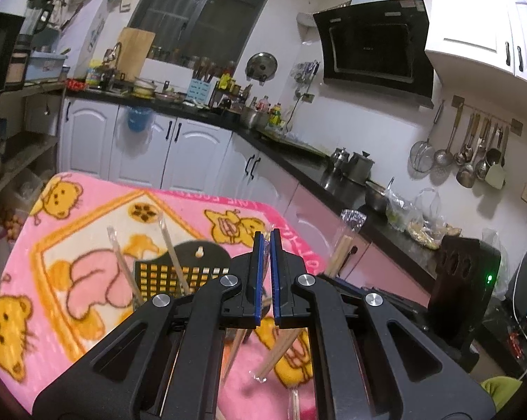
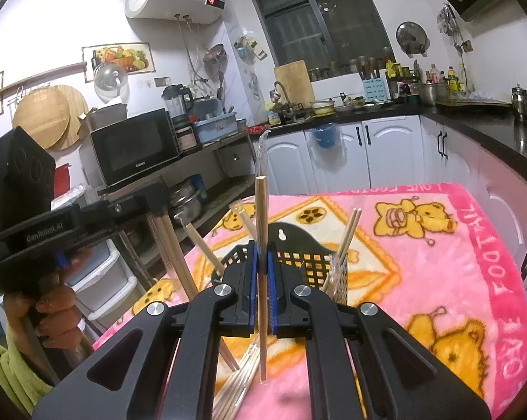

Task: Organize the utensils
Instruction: 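Raise the left tool's chopstick upright above the caddy while the right tool raises its chopstick, then lower the left tool's chopstick into the caddy and open while the right tool does likewise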

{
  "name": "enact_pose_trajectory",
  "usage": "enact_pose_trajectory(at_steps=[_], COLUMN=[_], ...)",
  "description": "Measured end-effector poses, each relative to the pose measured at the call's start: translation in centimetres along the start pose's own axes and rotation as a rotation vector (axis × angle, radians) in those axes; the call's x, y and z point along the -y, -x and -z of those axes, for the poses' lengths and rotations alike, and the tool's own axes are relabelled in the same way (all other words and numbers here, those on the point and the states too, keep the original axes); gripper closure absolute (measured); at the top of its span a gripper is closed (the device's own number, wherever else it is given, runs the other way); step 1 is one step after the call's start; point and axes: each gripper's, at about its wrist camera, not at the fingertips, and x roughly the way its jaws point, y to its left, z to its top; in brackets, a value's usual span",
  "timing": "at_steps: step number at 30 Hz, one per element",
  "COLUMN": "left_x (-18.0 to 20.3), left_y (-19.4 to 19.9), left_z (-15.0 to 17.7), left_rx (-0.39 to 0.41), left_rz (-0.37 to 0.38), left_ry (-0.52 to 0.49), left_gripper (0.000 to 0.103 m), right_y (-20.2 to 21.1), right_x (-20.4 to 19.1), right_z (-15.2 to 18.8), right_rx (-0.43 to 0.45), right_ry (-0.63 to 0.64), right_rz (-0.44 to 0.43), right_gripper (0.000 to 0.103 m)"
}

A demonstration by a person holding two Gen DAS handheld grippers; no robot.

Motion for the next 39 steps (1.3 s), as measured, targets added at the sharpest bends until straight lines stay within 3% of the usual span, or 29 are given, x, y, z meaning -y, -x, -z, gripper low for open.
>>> enact_pose_trajectory(at_steps=[17,39], left_x=[-0.4,-3.6], left_y=[0.2,-1.5], left_z=[-3.9,-7.8], left_rx=[0.103,0.208], left_rz=[-0.032,-0.127], left_ry=[-0.013,-0.005], left_gripper=[0.101,0.101], right_y=[-0.7,-5.7], right_x=[0.0,-0.6], right_z=[-2.5,-6.4], right_rx=[0.051,0.096], right_ry=[-0.004,0.013], right_rz=[-0.009,-0.001], right_gripper=[0.097,0.097])
